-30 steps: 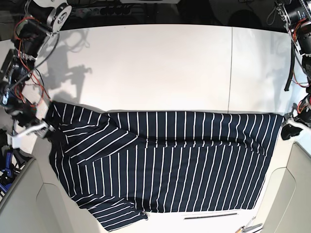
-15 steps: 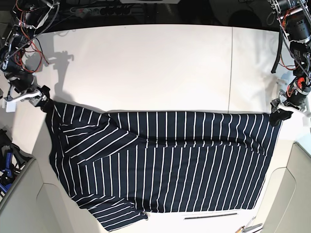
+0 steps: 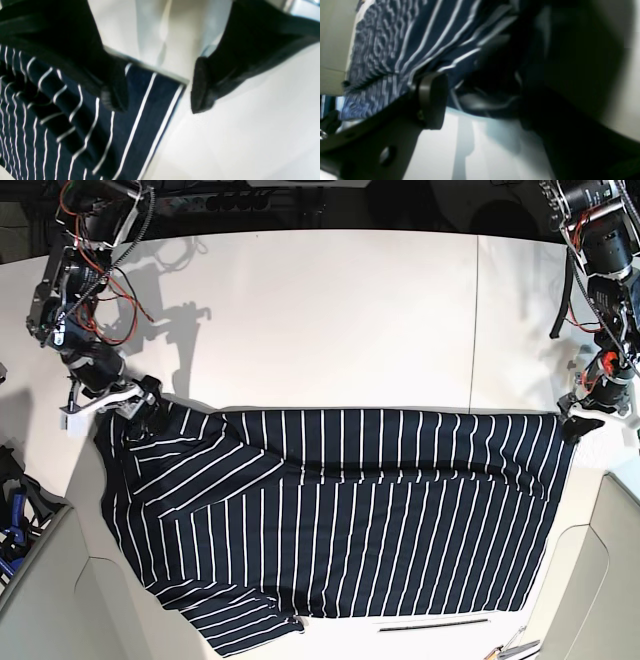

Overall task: Fold the T-shirt properly
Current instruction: 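Pull the folded edge back toward the robot and release both grippers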

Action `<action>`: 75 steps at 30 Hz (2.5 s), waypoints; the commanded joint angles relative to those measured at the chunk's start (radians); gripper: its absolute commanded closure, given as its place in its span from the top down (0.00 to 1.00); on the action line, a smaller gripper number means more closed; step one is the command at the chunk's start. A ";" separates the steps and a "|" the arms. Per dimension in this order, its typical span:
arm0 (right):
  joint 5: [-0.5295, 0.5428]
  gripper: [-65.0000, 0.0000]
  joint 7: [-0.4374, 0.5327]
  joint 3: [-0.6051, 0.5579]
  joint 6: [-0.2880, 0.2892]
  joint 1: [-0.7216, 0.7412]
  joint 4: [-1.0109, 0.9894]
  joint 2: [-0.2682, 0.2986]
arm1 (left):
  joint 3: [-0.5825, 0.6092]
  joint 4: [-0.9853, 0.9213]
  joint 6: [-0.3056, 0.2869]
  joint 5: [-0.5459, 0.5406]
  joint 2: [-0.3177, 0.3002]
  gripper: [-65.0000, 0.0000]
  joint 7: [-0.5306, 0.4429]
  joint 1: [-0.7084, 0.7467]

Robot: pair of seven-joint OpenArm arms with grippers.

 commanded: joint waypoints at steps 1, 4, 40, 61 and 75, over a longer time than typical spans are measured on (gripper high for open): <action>0.008 0.53 0.016 0.004 0.003 0.016 0.016 0.016 | 0.003 0.007 -0.003 -0.010 -0.021 0.46 -0.019 -0.023; 0.004 0.27 0.017 0.006 0.004 0.025 0.017 0.017 | 0.033 -0.014 -0.004 0.003 -0.020 0.24 -0.019 -0.040; 0.143 0.00 -0.185 0.114 0.045 -0.413 0.445 0.112 | -0.123 0.542 -0.068 -0.078 -0.111 0.00 0.258 0.504; 0.210 0.00 -0.246 0.263 0.052 -0.540 0.459 0.108 | -0.181 0.710 -0.068 -0.074 -0.075 0.00 0.263 0.713; 0.185 0.63 -0.158 0.462 0.039 -0.509 0.459 0.130 | -0.346 0.710 -0.076 -0.119 -0.071 0.35 0.268 0.710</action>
